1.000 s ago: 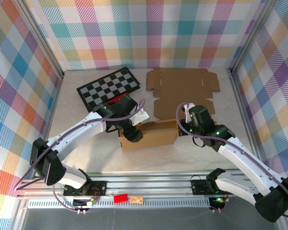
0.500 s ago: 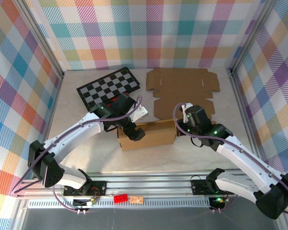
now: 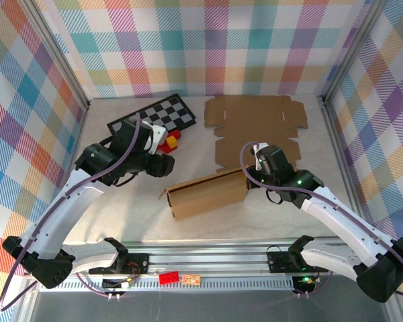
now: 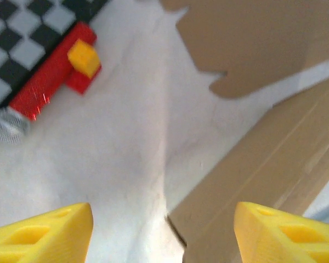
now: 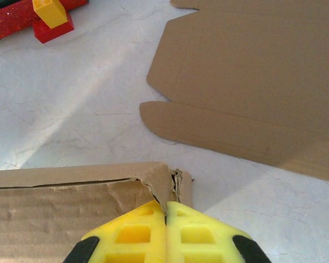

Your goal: Fold the paper box

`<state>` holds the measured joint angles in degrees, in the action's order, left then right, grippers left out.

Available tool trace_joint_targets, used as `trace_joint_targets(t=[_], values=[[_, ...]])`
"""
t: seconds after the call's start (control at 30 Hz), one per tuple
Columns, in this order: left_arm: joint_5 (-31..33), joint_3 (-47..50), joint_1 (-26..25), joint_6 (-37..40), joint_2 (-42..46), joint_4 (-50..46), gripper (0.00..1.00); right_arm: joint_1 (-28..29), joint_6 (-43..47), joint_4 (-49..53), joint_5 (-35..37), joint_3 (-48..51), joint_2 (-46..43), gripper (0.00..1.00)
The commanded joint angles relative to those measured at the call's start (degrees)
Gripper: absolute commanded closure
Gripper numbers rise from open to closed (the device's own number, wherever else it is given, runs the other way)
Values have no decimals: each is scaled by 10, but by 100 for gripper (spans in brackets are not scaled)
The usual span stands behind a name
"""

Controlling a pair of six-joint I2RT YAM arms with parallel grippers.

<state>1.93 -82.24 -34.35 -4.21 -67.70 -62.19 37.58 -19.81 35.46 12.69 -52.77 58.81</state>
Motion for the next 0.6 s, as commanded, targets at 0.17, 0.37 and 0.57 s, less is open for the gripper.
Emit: trace_joint_targets(t=[0.17,0.37,0.57], values=[[-87,13,1,-84,12,-159,40,7,-23,54,23,-15,13,100],[-94,35,-16,-86,10,-185,40,12,-29,46,22,-8,12,100],[-66,41,-20,-85,5,-156,44,18,-33,42,23,-9,19,100]])
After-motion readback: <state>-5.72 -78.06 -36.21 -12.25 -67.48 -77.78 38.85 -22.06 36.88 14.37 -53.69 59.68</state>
